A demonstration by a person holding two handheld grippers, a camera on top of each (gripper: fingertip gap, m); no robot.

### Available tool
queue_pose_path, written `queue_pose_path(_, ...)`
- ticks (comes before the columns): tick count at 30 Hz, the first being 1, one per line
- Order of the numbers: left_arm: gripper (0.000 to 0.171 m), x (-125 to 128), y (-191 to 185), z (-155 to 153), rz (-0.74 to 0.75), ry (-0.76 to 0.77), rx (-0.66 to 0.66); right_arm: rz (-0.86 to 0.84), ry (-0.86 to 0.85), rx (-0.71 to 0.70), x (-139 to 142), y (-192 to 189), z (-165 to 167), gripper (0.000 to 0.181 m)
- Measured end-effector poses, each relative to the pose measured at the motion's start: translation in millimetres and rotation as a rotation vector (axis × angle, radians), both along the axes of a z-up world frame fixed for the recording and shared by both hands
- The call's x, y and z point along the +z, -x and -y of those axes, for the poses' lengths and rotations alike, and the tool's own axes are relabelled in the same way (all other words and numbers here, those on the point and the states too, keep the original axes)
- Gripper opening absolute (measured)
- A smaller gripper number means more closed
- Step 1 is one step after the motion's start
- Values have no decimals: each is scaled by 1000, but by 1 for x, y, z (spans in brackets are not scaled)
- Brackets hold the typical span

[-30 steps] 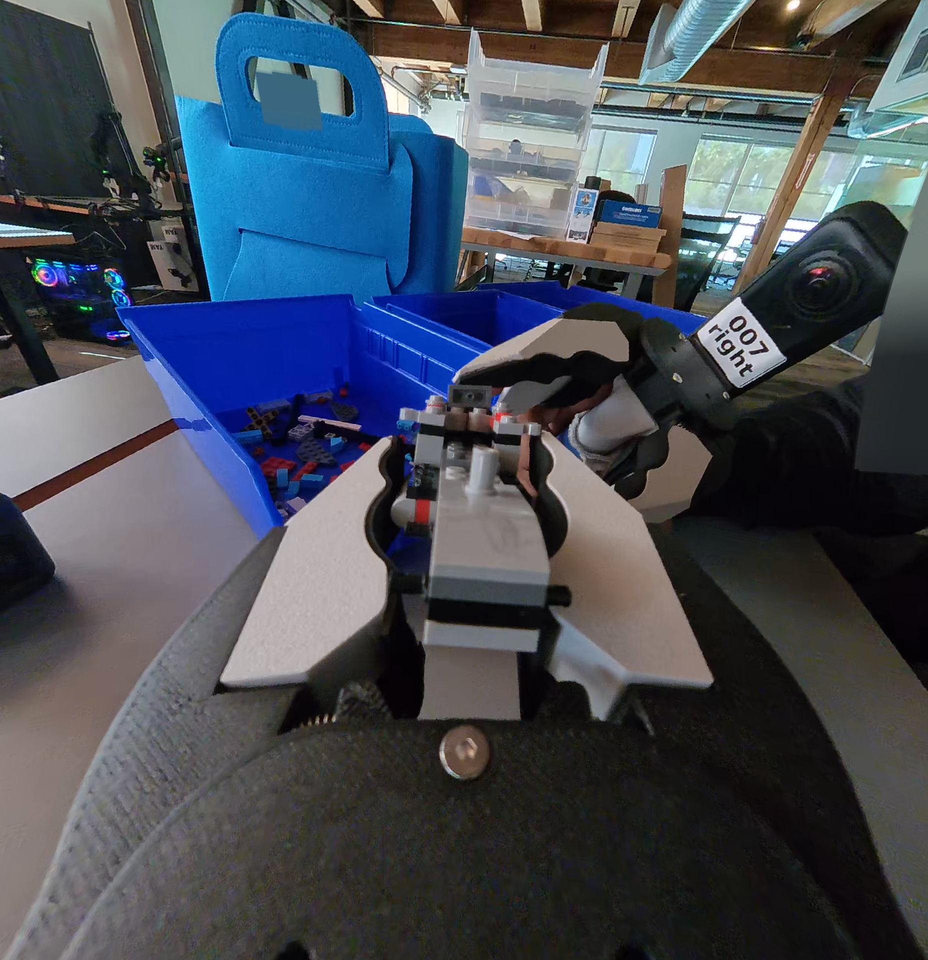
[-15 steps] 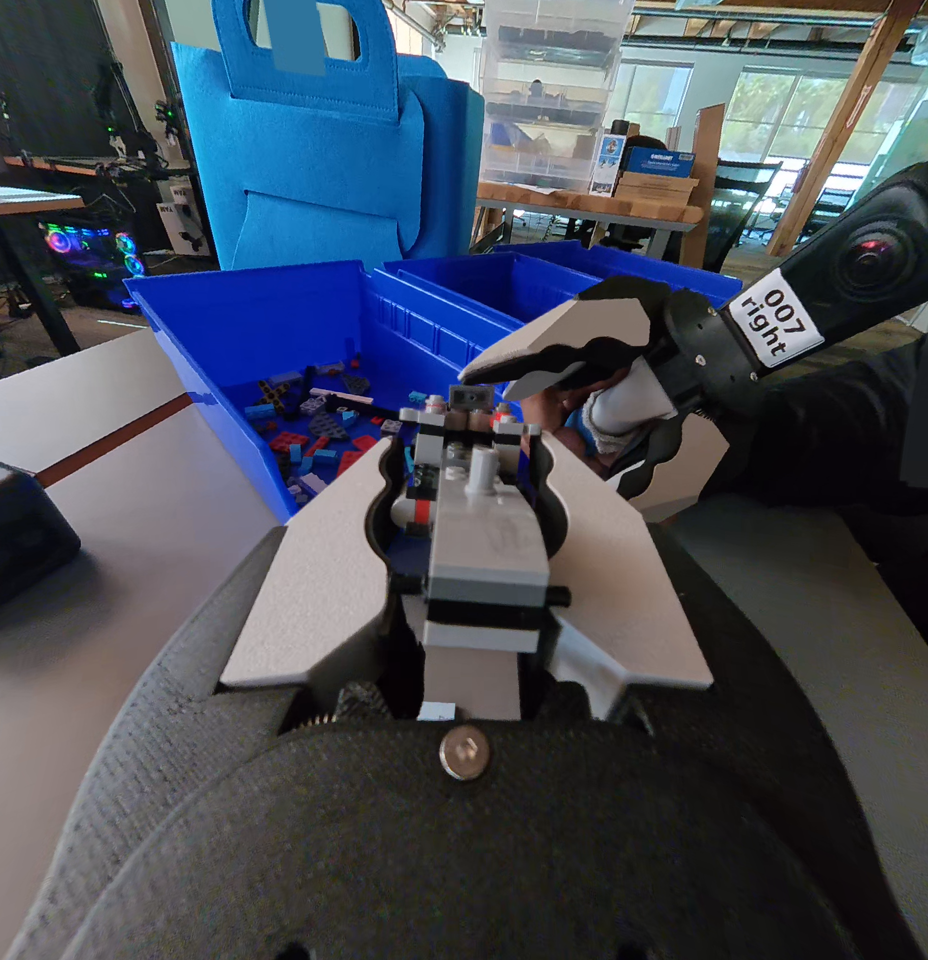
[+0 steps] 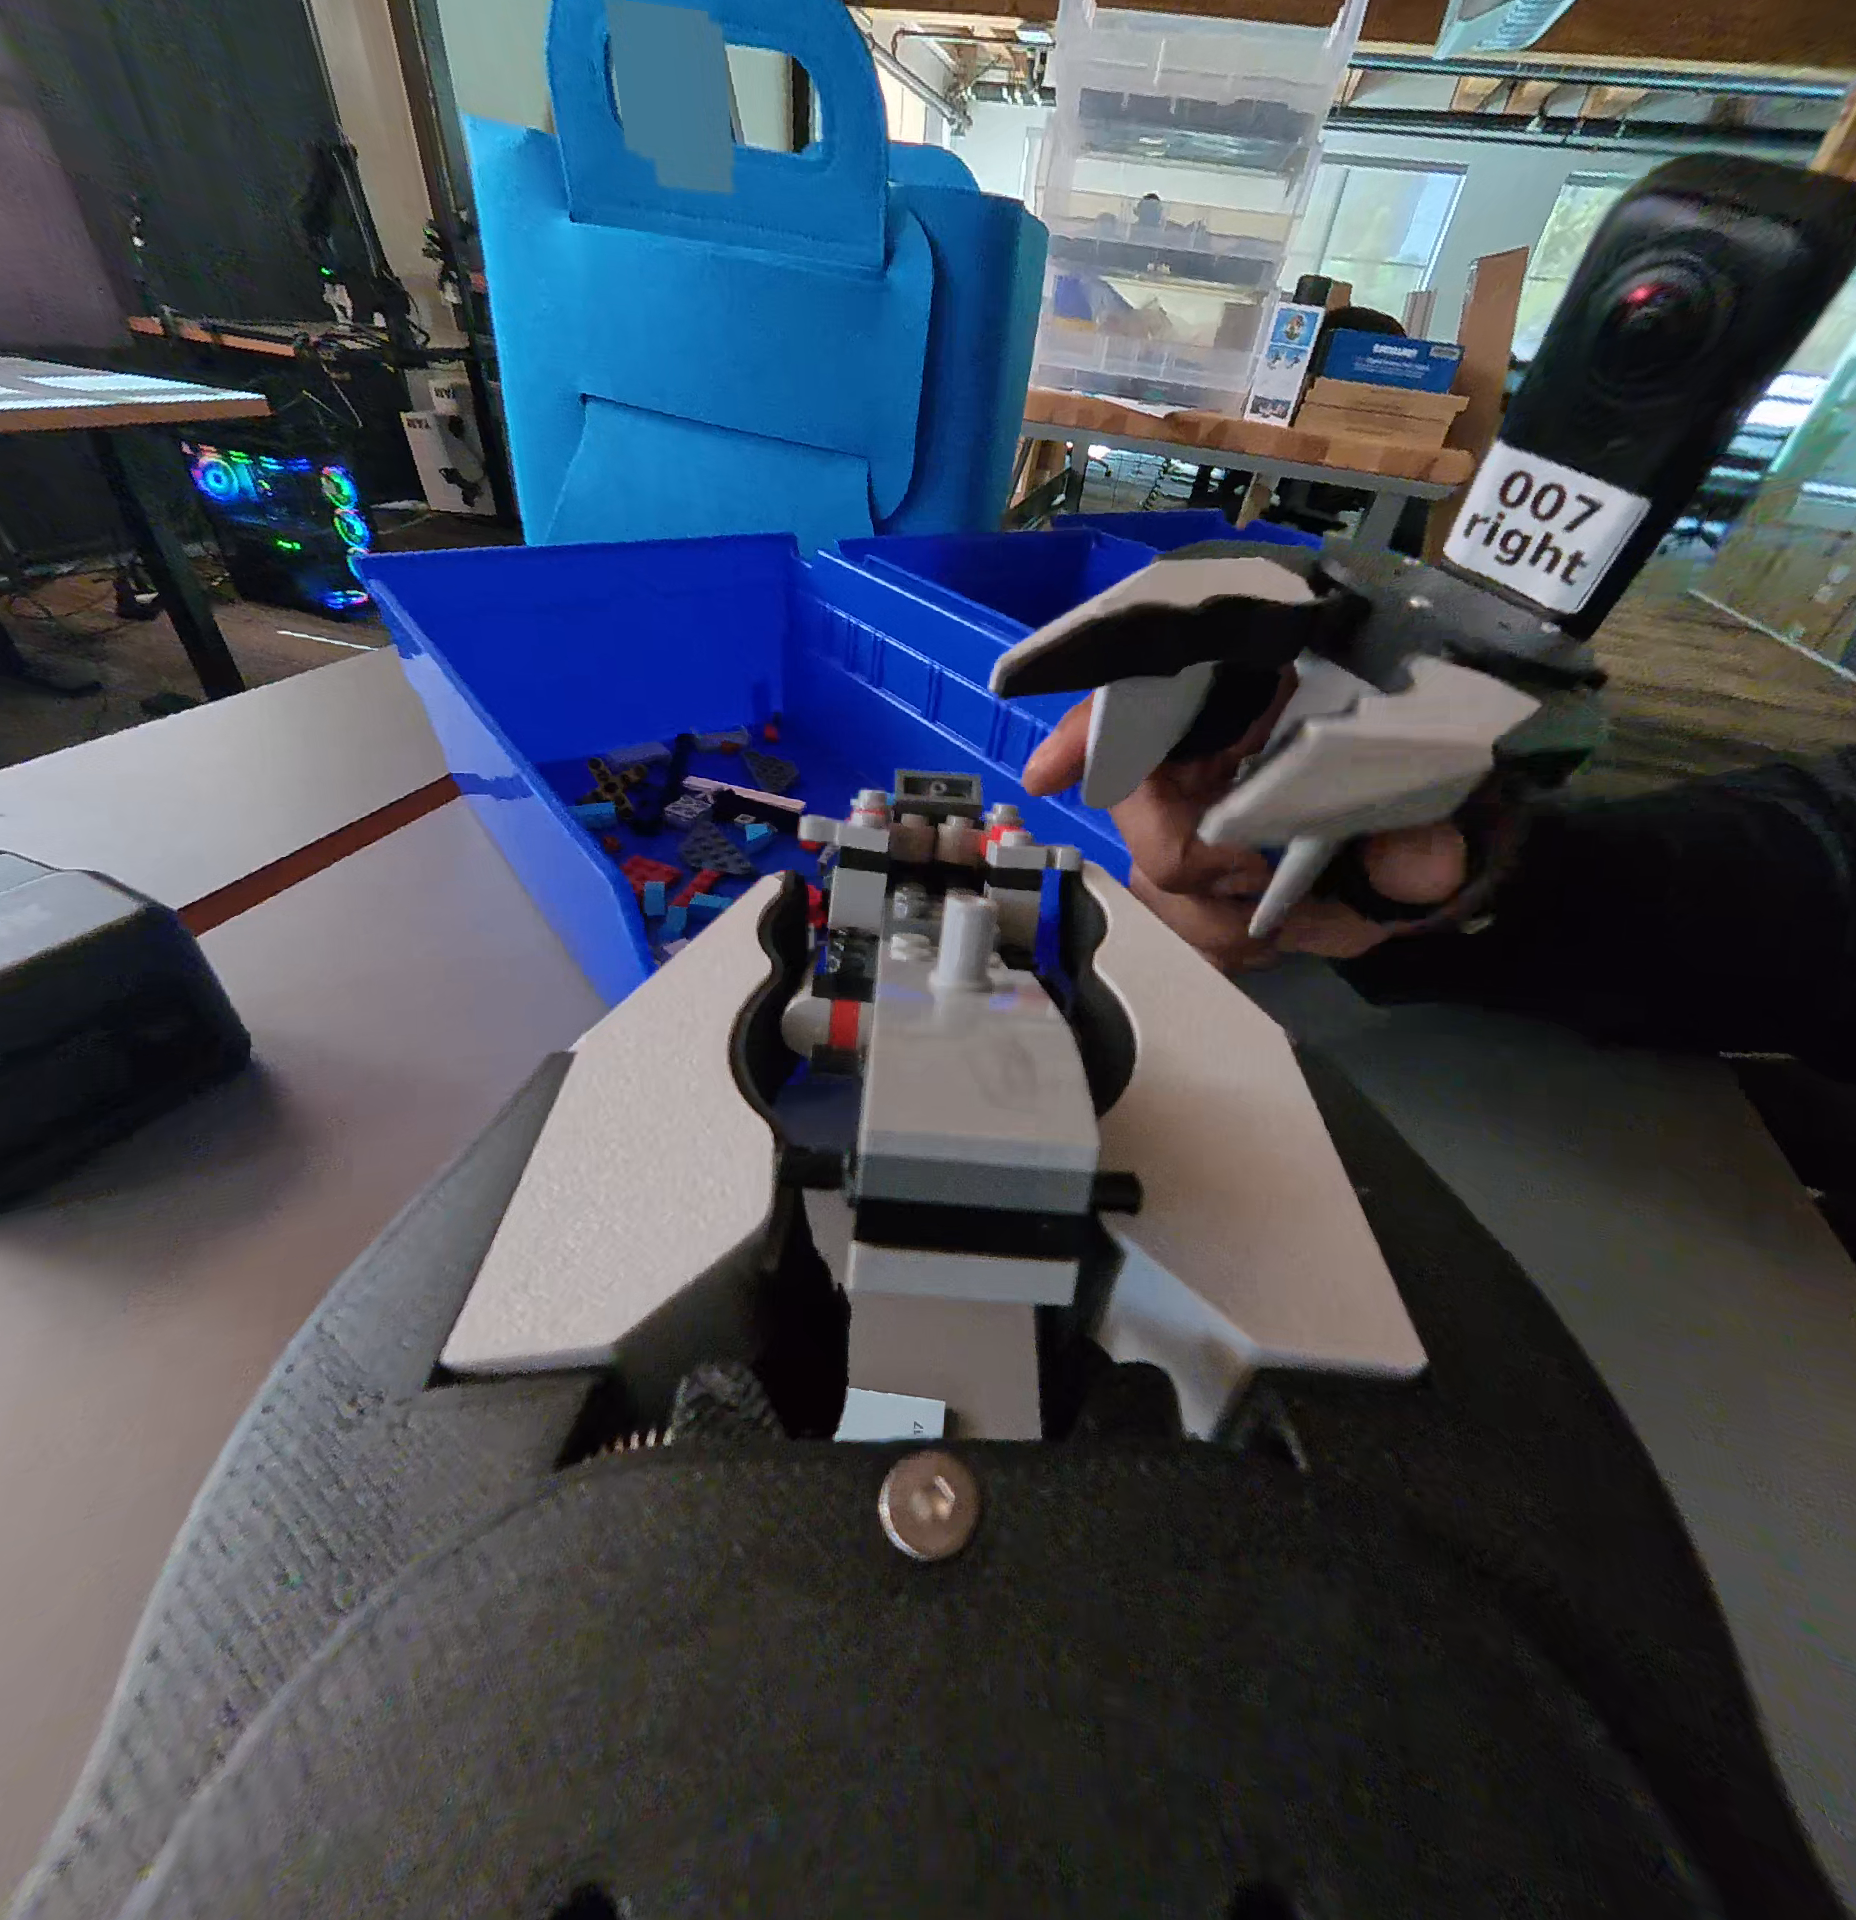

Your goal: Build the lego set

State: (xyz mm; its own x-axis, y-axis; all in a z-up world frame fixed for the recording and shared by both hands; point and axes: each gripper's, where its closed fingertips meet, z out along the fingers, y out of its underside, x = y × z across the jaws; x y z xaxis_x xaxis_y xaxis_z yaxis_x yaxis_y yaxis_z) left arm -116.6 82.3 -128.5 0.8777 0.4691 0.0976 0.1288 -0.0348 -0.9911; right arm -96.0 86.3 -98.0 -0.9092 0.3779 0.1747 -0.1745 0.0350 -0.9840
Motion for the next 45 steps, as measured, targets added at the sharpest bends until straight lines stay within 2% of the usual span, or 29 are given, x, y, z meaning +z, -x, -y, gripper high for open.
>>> queue_pose_path(4,49,4,3,1,-8,-26,37,212,18,-100,1,19,-9,36)
queue_pose_path(10,49,2,4,-4,-33,0,69,376,10,-147,-4,22,-10,30)
queue_pose_path(20,49,-5,2,-11,-48,51,73,442,-55,-192,-22,28,-9,21)
queue_pose_path(29,49,-12,1,-16,-38,73,64,357,-119,-242,-25,31,-11,7)
queue_pose_path(38,49,-13,0,-18,-36,84,62,147,-261,-324,-18,32,-18,5)
queue_pose_path(45,49,-15,-1,-20,-43,104,56,47,-406,-327,-28,27,-15,6)
